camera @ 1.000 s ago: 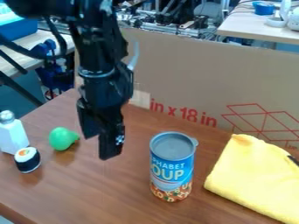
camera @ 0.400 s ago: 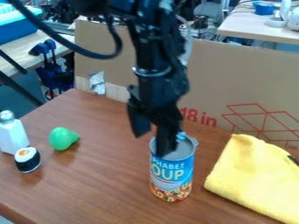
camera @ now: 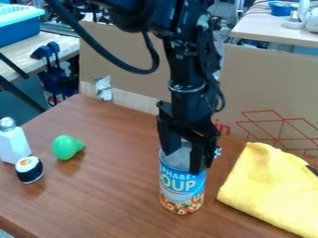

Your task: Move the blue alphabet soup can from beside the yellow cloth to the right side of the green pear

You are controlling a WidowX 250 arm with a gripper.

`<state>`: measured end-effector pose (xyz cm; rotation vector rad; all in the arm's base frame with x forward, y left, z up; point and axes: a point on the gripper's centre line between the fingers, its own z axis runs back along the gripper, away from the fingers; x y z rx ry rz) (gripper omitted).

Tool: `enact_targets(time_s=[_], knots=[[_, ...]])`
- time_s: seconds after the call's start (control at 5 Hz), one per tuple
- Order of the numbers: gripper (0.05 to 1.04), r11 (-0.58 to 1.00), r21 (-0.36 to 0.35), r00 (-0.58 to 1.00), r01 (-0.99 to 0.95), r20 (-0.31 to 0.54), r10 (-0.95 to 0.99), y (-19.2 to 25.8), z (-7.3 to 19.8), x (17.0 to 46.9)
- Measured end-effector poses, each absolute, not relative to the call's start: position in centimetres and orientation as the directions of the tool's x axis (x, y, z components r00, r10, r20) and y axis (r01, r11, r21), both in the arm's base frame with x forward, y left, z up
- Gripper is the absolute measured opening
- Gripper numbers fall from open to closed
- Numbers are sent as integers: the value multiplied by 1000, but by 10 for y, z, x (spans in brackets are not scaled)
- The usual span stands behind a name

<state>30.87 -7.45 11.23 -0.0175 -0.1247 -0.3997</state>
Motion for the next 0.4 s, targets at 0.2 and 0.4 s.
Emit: enact_targets(time_s=[0.2, 0.4], knots=[[1002, 920, 16, 916, 393, 84, -392, -77, 102, 318], [1002, 924, 21, 920, 382, 91, -382, -79, 100, 328]])
